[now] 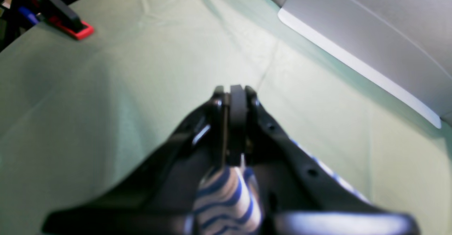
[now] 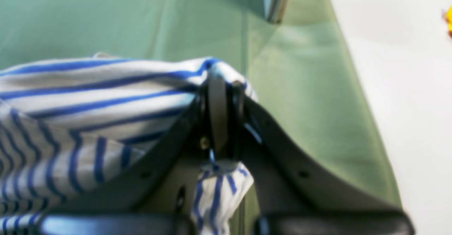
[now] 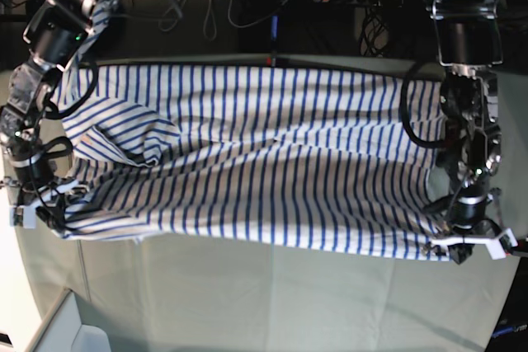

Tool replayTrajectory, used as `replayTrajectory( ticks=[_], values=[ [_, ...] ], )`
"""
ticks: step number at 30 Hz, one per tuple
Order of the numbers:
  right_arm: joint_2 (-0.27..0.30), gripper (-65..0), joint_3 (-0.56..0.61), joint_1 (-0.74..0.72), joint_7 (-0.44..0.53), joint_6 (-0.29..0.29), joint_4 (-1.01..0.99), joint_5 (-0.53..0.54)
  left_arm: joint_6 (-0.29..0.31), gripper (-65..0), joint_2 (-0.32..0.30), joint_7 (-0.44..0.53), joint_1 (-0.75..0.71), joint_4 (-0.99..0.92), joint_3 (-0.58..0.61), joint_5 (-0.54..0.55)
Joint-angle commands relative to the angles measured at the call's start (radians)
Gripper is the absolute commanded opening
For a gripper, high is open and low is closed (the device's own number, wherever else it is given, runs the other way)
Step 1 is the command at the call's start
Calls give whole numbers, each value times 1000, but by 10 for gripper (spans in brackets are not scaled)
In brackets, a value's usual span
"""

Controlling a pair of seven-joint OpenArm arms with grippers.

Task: Layout the t-shirt on the table in an organized manner, then fold the t-shirt properly
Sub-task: 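Fold the shirt again toward the collar with both grippers, forming a strip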

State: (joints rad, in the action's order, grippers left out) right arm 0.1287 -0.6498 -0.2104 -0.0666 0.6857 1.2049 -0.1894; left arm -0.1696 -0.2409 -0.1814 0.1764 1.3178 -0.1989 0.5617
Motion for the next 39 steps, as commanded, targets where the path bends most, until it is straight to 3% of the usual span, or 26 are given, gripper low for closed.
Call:
replayTrajectory(
  ticks=[1, 11, 15, 23, 30, 39],
  values=[
    [6, -650, -1, 6, 31, 12, 42, 20, 5, -649, -10, 29, -4, 36, -17, -4],
    [-85, -650, -6, 266, 35, 12, 223, 52, 5, -649, -8, 35, -255, 220, -37, -4],
    [-77, -650, -5, 357, 35, 12, 229, 164, 5, -649, -7, 36, -346, 243, -53, -4],
    [-57, -650, -6, 431, 37, 12, 224, 175, 5, -649, -7, 35, -421, 250, -113, 1],
    [-59, -650, -97, 427, 37, 12, 224, 199, 5, -649, -38, 29, -427, 240, -162, 180],
    [-62, -650, -118, 512, 37, 12, 192, 281, 5, -649, -33, 29, -483, 236, -169, 199]
  ],
)
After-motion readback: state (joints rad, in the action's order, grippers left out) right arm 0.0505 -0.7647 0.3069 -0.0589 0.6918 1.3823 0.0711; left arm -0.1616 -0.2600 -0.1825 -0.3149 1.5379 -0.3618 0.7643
